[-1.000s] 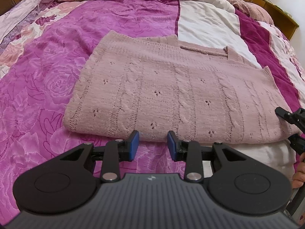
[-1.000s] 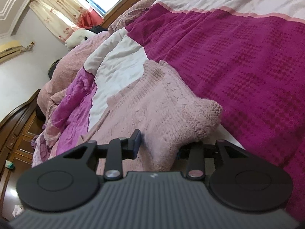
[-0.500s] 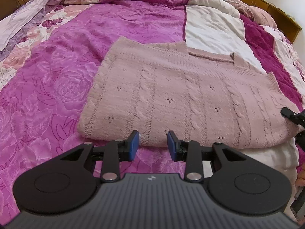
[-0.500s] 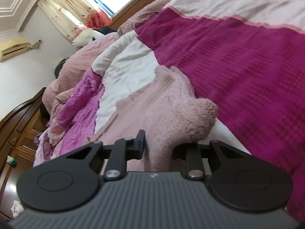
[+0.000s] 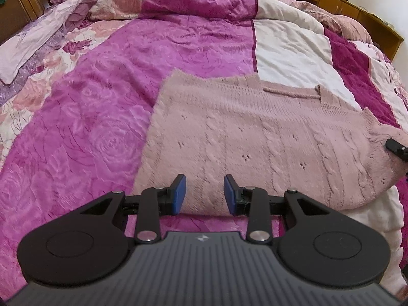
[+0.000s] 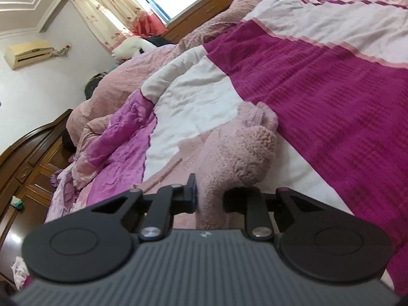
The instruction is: Fold small clothes
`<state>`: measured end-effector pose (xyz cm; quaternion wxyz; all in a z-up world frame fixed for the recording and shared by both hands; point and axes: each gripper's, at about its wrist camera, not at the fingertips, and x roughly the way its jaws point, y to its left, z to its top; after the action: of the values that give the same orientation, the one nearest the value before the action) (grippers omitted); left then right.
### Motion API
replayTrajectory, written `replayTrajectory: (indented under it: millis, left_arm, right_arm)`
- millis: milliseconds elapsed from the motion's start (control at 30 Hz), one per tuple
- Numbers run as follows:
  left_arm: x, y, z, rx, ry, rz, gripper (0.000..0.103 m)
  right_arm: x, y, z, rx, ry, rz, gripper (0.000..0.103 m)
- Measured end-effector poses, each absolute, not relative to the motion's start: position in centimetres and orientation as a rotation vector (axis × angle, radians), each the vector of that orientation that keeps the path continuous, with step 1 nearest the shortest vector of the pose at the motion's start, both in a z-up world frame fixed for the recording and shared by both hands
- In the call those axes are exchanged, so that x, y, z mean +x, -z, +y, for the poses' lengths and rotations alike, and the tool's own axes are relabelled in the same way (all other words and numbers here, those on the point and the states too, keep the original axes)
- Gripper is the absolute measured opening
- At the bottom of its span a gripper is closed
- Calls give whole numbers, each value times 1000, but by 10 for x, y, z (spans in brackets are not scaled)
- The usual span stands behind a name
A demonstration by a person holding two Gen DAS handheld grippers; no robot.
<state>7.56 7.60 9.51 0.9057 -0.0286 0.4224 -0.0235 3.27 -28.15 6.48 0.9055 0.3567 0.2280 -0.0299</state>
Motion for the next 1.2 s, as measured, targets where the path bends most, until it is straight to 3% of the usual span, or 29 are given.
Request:
replayTrajectory:
  millis: [933, 1200]
  left_arm:
    - [82, -102, 134, -86, -43, 836, 40]
    - [77, -98, 156, -117, -71, 835, 40]
  right_arm:
    - [83, -139, -161, 520, -225, 431, 18]
    - [90, -106, -83, 347, -384, 574, 18]
